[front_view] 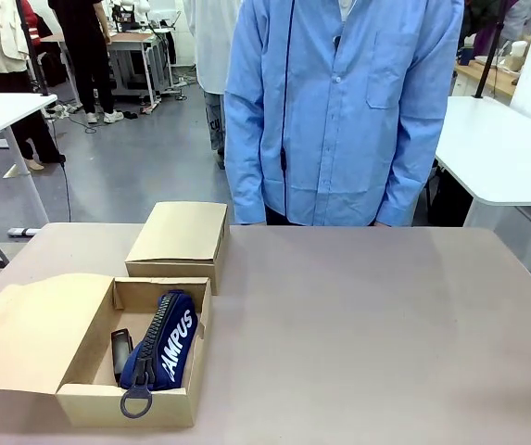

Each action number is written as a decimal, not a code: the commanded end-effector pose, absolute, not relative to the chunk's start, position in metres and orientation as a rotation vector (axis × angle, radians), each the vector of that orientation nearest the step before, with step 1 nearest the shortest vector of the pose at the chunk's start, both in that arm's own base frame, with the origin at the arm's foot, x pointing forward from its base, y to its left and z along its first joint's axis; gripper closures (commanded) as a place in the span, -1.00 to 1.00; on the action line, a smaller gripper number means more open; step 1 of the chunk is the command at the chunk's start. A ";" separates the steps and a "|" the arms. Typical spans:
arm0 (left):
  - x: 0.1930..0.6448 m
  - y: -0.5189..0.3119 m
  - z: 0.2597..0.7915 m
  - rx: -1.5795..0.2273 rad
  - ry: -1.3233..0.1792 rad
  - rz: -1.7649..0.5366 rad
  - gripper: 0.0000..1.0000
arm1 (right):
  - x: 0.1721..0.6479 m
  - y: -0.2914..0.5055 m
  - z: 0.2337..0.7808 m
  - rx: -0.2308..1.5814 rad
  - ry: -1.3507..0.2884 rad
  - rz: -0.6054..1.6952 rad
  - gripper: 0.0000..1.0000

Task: Place items inside the box.
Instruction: Close the lid of the Mailer Box closest to the robot.

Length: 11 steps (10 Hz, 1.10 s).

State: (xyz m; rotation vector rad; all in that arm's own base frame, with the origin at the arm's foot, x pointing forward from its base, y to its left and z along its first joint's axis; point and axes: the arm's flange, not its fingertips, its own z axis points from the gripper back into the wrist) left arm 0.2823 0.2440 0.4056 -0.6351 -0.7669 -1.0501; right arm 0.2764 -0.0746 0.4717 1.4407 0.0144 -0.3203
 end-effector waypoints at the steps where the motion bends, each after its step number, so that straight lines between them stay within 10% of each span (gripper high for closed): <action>1: 0.272 0.243 0.433 -0.514 -0.849 -1.140 -1.00 | 0.276 -0.075 0.475 1.457 0.007 -0.313 -1.00; 11: 0.319 0.228 0.314 -0.601 -0.639 -1.169 -1.00 | 0.276 -0.075 0.475 1.457 0.007 -0.313 -1.00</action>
